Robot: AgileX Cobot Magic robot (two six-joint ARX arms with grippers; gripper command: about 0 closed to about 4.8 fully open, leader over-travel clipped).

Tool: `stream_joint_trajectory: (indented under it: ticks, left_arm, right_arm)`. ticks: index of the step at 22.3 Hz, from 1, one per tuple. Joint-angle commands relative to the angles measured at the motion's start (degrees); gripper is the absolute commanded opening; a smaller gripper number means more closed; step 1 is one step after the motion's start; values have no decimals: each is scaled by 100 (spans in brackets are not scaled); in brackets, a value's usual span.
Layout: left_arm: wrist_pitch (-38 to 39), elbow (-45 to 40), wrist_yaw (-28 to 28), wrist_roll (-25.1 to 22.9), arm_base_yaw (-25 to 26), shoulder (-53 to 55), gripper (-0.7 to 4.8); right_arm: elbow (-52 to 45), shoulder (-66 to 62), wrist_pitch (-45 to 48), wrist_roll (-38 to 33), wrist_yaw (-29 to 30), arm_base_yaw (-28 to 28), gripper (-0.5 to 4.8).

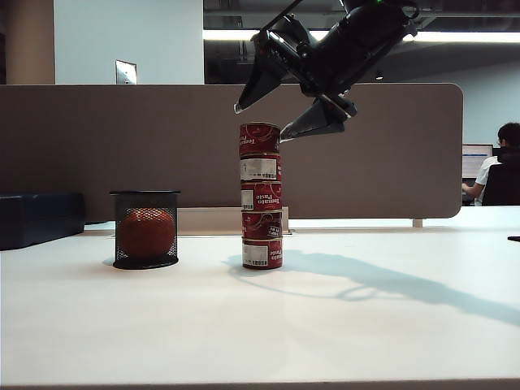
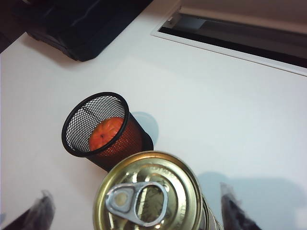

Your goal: Take a can of tomato sauce from the stacked ones and place it on the table.

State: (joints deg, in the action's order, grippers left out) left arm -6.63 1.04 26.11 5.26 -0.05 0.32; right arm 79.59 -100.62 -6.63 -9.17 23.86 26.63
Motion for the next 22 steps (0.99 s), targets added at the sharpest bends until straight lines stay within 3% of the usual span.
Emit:
stream_joint_trajectory:
  ticks: [1,22]
  left_arm:
    - [-68,42,31,20,11,4,-6]
    - [-68,42,31,17,11,4,-6]
  right_arm:
    - [28,-63,212,22,26,4,479]
    - [28,-216,251,39,-79,4,479]
